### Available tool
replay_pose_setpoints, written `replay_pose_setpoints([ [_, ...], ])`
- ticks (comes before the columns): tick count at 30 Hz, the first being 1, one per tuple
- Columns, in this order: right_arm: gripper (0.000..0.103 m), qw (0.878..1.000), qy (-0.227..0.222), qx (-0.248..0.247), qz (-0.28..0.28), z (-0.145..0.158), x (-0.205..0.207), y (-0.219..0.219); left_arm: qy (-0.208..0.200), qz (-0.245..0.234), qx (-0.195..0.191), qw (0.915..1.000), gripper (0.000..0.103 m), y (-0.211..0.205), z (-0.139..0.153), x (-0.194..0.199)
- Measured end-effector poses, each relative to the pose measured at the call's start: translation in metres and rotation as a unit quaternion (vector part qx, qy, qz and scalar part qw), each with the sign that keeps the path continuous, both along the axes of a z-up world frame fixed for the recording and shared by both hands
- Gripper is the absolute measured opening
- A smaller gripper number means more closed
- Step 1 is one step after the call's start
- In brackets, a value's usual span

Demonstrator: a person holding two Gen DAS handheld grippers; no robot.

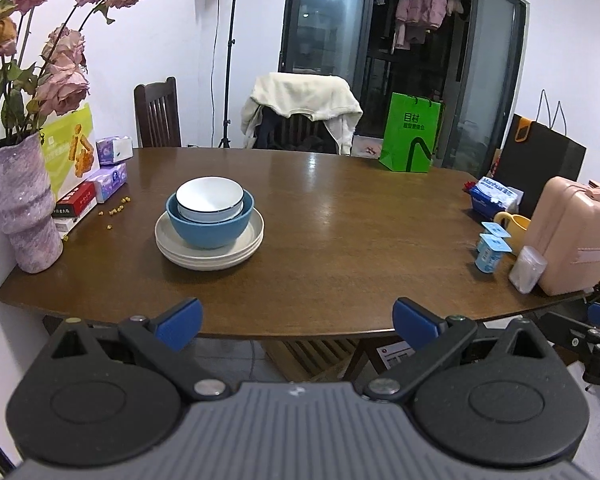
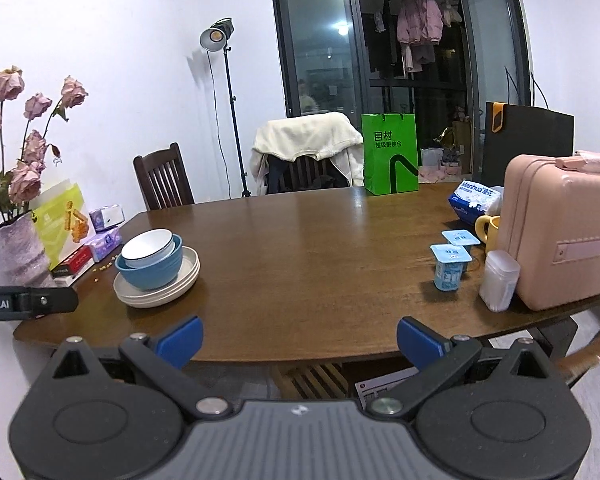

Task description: Organize plates and bowls

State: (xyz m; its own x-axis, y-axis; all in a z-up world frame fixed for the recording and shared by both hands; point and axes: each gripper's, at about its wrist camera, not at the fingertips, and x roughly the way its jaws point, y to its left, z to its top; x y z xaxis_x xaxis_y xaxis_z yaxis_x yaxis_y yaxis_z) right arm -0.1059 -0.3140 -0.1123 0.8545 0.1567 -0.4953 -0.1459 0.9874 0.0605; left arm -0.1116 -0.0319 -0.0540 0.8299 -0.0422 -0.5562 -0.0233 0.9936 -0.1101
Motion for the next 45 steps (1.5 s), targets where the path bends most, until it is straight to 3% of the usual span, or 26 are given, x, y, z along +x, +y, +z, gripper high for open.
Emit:
replay_pose_setpoints([
  [12, 0.103, 1.0, -0.007, -0.003, 0.005, 0.005, -0.026, 0.001, -0.008, -0.004, -0.005, 1.0, 0.103, 0.0, 0.003, -0.019],
  [45, 0.103, 1.0, -0.016, -0.003, 0.005, 0.009, -0.032, 0.01, -0.014, -0.008, -0.006, 0.9998, 0.103, 0.004, 0.005, -0.029],
])
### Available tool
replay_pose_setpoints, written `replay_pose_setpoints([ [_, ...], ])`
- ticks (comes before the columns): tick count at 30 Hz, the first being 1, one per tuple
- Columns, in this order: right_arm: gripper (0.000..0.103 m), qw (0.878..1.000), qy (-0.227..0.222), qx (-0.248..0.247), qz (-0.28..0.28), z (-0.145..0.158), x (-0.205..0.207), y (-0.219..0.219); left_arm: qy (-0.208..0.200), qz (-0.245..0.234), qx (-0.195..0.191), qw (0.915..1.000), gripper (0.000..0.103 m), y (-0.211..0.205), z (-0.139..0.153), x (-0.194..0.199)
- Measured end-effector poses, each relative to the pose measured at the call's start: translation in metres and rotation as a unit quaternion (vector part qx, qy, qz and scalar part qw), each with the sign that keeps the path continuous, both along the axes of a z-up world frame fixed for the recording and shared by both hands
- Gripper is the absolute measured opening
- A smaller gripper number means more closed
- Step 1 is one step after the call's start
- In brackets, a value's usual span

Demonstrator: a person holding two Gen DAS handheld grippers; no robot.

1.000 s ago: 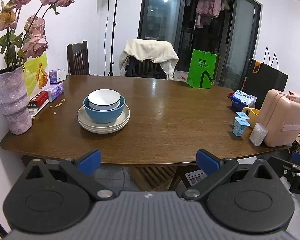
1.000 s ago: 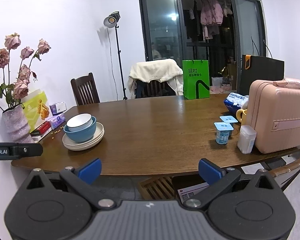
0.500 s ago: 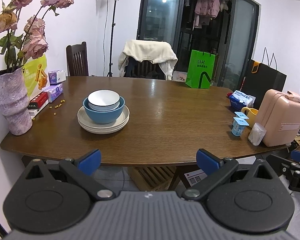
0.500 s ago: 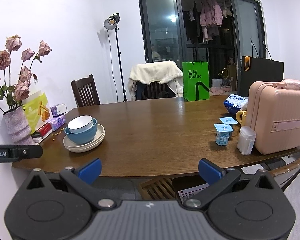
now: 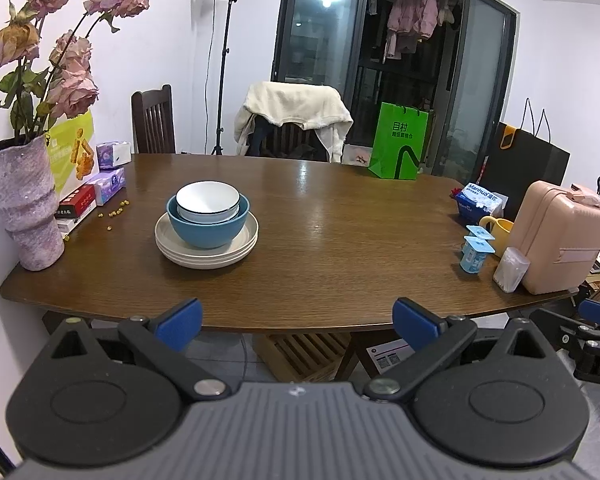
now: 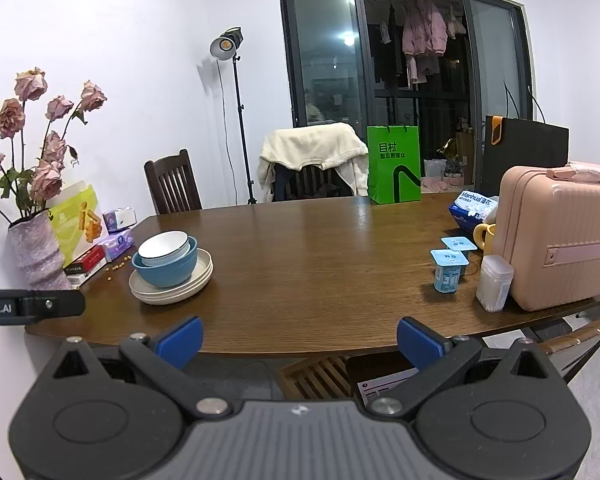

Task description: Organize plates and bowls

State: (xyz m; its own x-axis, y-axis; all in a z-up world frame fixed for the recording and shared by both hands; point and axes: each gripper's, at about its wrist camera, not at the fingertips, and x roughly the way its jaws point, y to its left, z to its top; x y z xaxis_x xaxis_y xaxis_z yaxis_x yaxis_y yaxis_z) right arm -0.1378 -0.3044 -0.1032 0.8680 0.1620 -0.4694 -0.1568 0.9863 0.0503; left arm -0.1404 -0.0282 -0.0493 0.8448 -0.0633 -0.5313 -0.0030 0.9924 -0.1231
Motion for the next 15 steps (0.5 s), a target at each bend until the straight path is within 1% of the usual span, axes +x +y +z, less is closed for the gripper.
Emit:
replay_pose_setpoints([
  [15, 0.103, 1.0, -0.001, -0.001, 0.001, 0.0002, -0.0012, 0.0007, -0.008, 0.002, 0.001, 1.0, 0.103, 0.002, 0.0022, -0.0062],
])
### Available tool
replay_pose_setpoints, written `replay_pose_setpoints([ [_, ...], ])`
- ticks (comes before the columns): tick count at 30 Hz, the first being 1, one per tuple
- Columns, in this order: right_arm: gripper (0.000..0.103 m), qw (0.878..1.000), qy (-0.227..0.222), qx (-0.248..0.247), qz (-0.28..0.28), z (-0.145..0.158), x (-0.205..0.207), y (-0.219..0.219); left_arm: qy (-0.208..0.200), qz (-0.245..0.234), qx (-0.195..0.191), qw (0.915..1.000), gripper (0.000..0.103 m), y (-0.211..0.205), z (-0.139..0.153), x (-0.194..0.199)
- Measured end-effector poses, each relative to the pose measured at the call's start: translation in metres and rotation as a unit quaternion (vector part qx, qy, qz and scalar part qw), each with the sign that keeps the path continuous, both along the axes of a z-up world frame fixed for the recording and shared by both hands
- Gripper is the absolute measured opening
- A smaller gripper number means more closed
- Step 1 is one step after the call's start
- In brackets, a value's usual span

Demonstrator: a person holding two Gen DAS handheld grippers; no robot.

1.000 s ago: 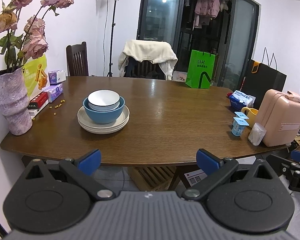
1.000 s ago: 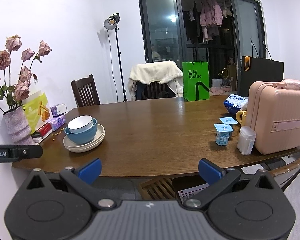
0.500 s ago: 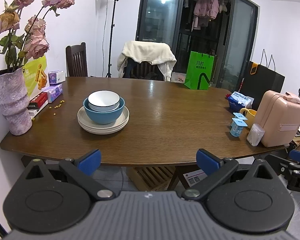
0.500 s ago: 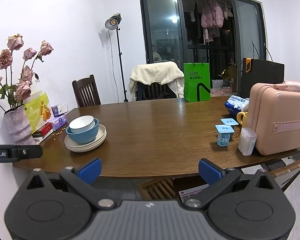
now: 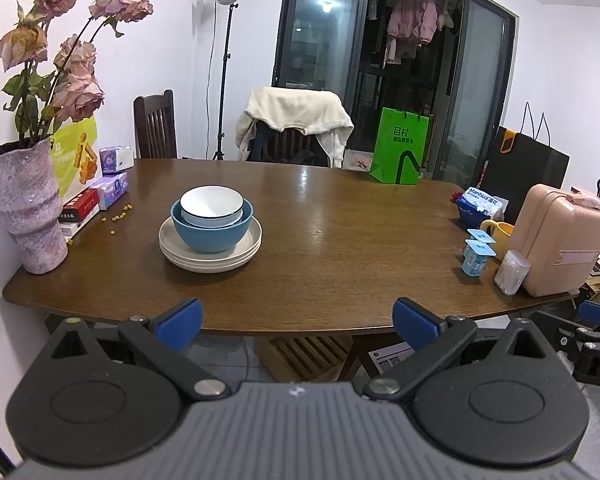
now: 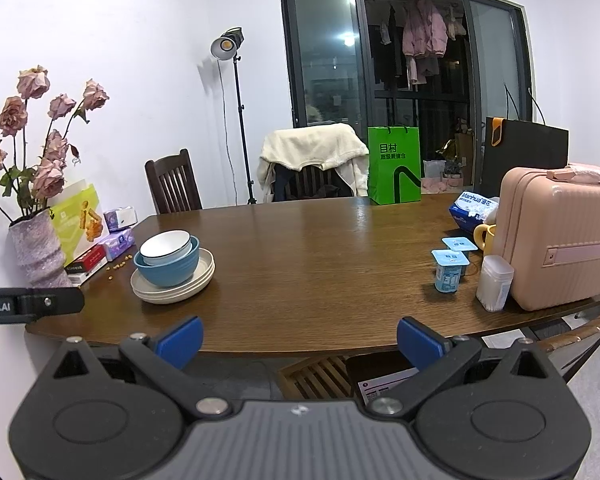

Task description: Organize plates and bowls

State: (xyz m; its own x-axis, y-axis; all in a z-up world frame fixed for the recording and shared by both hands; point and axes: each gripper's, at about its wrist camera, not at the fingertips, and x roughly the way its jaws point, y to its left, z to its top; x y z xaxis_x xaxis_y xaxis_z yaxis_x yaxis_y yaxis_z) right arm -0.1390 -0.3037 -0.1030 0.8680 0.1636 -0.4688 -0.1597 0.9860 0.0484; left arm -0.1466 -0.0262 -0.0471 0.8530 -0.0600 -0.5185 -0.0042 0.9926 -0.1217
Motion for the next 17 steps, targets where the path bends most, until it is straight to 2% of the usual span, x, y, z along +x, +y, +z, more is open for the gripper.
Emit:
replay_pose_setpoints([
  [17, 0.103, 1.0, 0.005, -0.005, 0.006, -0.001, 0.001, 0.009, 0.0, -0.018, -0.014, 0.9997, 0.103, 0.011, -0.005, 0.004],
])
